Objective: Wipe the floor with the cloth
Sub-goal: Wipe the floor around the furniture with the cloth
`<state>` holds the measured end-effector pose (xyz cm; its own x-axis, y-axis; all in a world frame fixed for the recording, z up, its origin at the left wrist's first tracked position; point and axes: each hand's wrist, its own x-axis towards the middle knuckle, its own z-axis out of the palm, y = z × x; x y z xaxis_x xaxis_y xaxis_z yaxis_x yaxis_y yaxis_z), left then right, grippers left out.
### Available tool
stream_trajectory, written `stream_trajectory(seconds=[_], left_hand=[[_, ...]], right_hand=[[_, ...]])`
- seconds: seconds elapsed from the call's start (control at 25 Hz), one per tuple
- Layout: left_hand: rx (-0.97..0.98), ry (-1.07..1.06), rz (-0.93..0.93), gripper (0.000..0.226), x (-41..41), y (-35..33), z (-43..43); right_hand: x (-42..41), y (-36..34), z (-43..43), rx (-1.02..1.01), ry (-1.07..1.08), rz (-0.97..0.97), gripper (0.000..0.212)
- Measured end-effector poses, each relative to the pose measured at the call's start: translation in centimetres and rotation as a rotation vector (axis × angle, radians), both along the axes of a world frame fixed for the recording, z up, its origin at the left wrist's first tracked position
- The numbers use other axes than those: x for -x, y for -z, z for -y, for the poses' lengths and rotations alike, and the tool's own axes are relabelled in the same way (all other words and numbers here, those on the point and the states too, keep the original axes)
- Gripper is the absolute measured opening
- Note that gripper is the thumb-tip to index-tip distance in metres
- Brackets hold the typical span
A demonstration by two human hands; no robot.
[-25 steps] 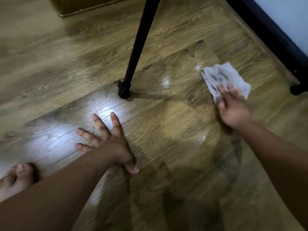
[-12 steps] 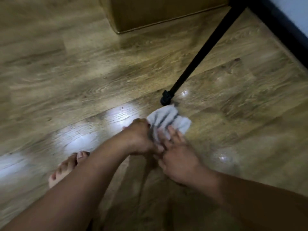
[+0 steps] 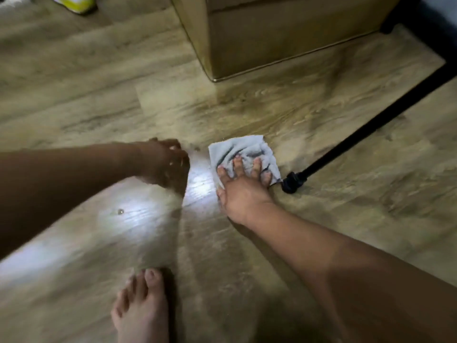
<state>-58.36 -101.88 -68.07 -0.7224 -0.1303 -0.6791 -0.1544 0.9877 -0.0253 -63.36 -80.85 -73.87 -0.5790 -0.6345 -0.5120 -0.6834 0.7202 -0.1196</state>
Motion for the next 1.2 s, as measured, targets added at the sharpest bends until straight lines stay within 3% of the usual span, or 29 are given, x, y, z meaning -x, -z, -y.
stream_trajectory(seconds=[0.16,0.36,0.48,0.64,0.8,1.0,1.2], left_hand=[[0.220,0.180,0.045,0.098,4.9,0.1,10.2],[-0.102,-0.187,-0.451,0.073,11.9,6.1,11.7],[-0.072,-0.298,-0.680,0.063,12.4,10.2,9.0],[-0.086,-0.303,-0.670,0.060,12.5,10.2,9.7],[-0.096,-0.338,-0.626,0.063,12.4,9.2,9.1],[-0.093,-0.353,-0.597,0.068,12.6,8.5,9.0],[-0.066,-0.349,-0.592,0.069,12.2,9.0,9.1]], right_hand=[[4.4,-0.3,2.9,-0.033,0.018,0.020,0.062],[9.3,-0.8,7.4,-0.037,0.115,0.062,0.062],[9.4,-0.1,7.1,-0.037,0.127,0.041,0.062],[9.1,-1.6,7.3,-0.044,0.163,0.028,0.061],[11.6,-3.0,6.7,-0.072,-0.036,0.069,0.057],[12.7,-2.8,9.3,0.061,0.246,0.037,0.054],[15.4,-1.8,8.9,-0.040,0.120,0.063,0.060]])
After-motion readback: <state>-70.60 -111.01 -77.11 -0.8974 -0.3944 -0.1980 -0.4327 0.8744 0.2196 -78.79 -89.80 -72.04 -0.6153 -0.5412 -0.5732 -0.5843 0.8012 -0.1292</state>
